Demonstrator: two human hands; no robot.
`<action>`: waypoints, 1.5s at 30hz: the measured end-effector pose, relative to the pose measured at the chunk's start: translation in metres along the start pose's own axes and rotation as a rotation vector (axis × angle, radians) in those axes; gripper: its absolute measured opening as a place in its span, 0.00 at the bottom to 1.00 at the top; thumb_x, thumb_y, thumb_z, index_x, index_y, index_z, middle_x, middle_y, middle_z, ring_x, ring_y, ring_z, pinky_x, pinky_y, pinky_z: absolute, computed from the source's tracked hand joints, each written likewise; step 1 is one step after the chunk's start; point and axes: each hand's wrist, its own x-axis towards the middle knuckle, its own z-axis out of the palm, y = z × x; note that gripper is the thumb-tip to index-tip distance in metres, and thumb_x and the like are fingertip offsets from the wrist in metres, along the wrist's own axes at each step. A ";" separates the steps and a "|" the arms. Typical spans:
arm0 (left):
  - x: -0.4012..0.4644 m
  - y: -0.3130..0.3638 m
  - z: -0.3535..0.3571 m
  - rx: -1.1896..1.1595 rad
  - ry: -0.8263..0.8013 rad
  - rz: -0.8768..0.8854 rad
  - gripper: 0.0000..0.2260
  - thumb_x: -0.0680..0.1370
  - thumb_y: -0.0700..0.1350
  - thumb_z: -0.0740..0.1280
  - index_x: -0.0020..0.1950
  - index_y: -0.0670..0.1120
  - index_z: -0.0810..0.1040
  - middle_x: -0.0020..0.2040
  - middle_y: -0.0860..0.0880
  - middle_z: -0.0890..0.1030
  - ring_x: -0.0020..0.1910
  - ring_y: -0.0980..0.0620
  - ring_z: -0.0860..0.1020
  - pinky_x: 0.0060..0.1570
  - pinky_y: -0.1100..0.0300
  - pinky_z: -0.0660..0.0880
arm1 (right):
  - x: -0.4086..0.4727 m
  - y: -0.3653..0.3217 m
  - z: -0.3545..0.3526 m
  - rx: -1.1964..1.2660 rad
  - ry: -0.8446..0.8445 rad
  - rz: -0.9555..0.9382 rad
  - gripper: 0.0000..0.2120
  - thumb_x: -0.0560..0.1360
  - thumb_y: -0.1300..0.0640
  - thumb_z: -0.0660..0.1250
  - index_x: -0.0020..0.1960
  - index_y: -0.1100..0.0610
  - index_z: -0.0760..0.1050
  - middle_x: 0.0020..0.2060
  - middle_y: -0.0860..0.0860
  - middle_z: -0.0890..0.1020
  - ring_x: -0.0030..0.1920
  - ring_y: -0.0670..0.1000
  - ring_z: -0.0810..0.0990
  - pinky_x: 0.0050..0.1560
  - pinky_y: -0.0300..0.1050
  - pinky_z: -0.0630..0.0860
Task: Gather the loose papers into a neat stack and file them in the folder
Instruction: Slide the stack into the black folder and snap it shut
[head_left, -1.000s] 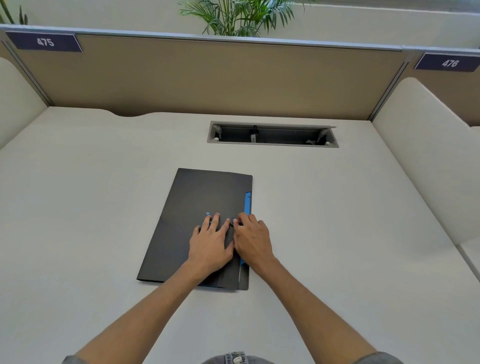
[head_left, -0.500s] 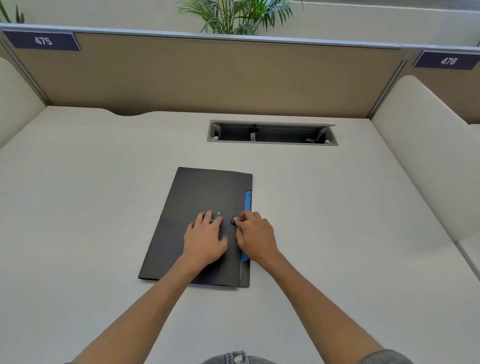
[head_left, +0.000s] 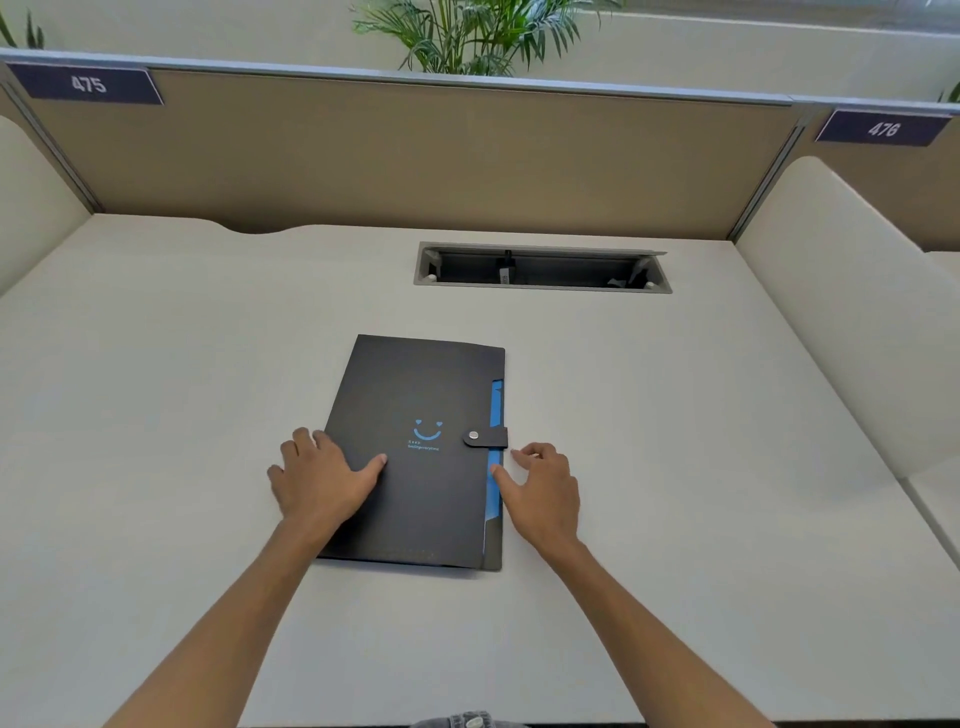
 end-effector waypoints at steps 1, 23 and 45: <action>0.000 -0.003 0.000 -0.024 -0.010 -0.019 0.39 0.70 0.72 0.60 0.64 0.40 0.72 0.62 0.42 0.72 0.63 0.42 0.70 0.55 0.46 0.70 | -0.003 -0.003 0.001 0.017 0.007 0.013 0.21 0.76 0.43 0.67 0.63 0.54 0.79 0.58 0.46 0.77 0.60 0.48 0.75 0.60 0.49 0.74; 0.009 -0.006 0.000 -0.422 -0.131 -0.105 0.32 0.72 0.57 0.72 0.68 0.40 0.69 0.66 0.42 0.68 0.67 0.41 0.65 0.59 0.45 0.71 | -0.002 -0.063 0.008 0.211 -0.072 0.311 0.33 0.69 0.46 0.72 0.68 0.57 0.67 0.63 0.55 0.74 0.59 0.56 0.76 0.49 0.43 0.67; 0.100 -0.040 -0.040 -0.990 -0.012 -0.116 0.20 0.68 0.41 0.77 0.56 0.46 0.75 0.48 0.49 0.78 0.45 0.49 0.77 0.43 0.59 0.71 | 0.079 -0.131 0.032 0.431 -0.017 0.188 0.17 0.71 0.63 0.68 0.59 0.54 0.77 0.49 0.52 0.84 0.49 0.56 0.82 0.53 0.52 0.80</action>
